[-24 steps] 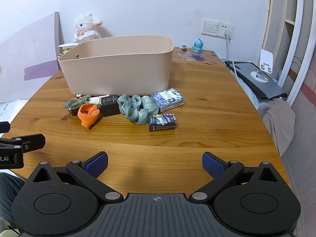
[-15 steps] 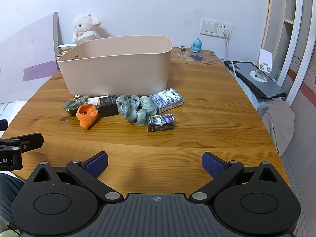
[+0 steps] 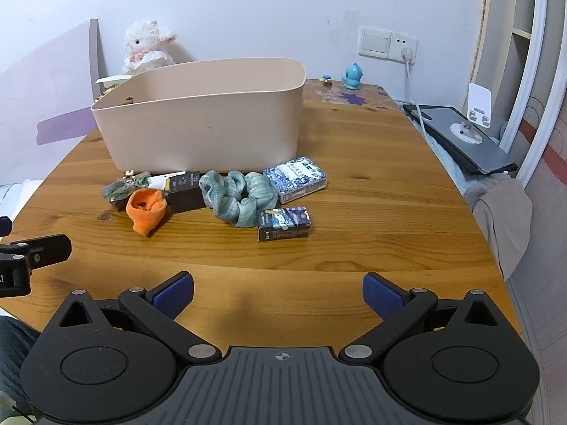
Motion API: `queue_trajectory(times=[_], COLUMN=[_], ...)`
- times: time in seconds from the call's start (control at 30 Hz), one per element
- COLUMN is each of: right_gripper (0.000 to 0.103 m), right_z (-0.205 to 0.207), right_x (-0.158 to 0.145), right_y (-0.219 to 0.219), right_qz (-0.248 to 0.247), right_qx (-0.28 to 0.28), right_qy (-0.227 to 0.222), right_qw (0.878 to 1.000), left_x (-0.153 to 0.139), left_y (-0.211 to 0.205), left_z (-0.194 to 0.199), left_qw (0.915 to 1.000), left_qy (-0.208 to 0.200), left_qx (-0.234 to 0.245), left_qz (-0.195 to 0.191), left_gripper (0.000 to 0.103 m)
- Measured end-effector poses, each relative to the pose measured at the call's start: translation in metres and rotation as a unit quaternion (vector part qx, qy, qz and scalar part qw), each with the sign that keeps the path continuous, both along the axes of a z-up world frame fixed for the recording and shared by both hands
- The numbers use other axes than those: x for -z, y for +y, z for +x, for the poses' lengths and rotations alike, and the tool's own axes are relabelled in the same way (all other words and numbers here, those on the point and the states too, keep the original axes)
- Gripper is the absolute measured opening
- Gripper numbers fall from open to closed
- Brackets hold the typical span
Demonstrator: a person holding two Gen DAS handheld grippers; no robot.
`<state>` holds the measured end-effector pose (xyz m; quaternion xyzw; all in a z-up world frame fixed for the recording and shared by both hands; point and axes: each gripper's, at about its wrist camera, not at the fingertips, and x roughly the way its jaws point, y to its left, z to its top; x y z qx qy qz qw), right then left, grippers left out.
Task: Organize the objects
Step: 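Move both tools toward the items in front of the beige basket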
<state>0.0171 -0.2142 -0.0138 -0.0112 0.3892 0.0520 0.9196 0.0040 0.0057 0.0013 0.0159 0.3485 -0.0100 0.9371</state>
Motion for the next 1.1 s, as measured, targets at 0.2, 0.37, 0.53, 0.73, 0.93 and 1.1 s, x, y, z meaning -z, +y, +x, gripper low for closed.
queue_trajectory(times=[0.2, 0.37, 0.53, 0.73, 0.93, 1.1], right_gripper=[0.103, 0.103, 0.103, 0.103, 0.103, 0.103], right_z=[0.011, 0.021, 0.031, 0.043, 0.063, 0.078], right_x=[0.005, 0.011, 0.016, 0.021, 0.033, 0.044], right_y=[0.001, -0.001, -0.002, -0.004, -0.007, -0.006], right_qz=[-0.001, 0.000, -0.001, 0.010, 0.009, 0.001], right_qx=[-0.004, -0.002, -0.006, -0.018, -0.012, -0.013], right_qy=[0.007, 0.014, 0.018, 0.017, 0.029, 0.040], right_qw=[1.000, 1.000, 1.000, 1.000, 0.999, 0.999], left_x=[0.004, 0.011, 0.014, 0.023, 0.036, 0.049], left_y=[-0.001, -0.003, -0.008, -0.013, -0.017, -0.018], left_z=[0.014, 0.025, 0.037, 0.056, 0.077, 0.096], left_qw=[1.0000, 0.9999, 0.9998, 0.9996, 0.9992, 0.9985], left_qy=[0.009, 0.016, 0.010, 0.018, 0.033, 0.051], left_qx=[0.001, 0.002, 0.006, 0.014, 0.018, 0.022], left_qz=[0.004, 0.006, 0.014, 0.015, 0.008, -0.002], left_gripper=[0.103, 0.103, 0.103, 0.103, 0.103, 0.103])
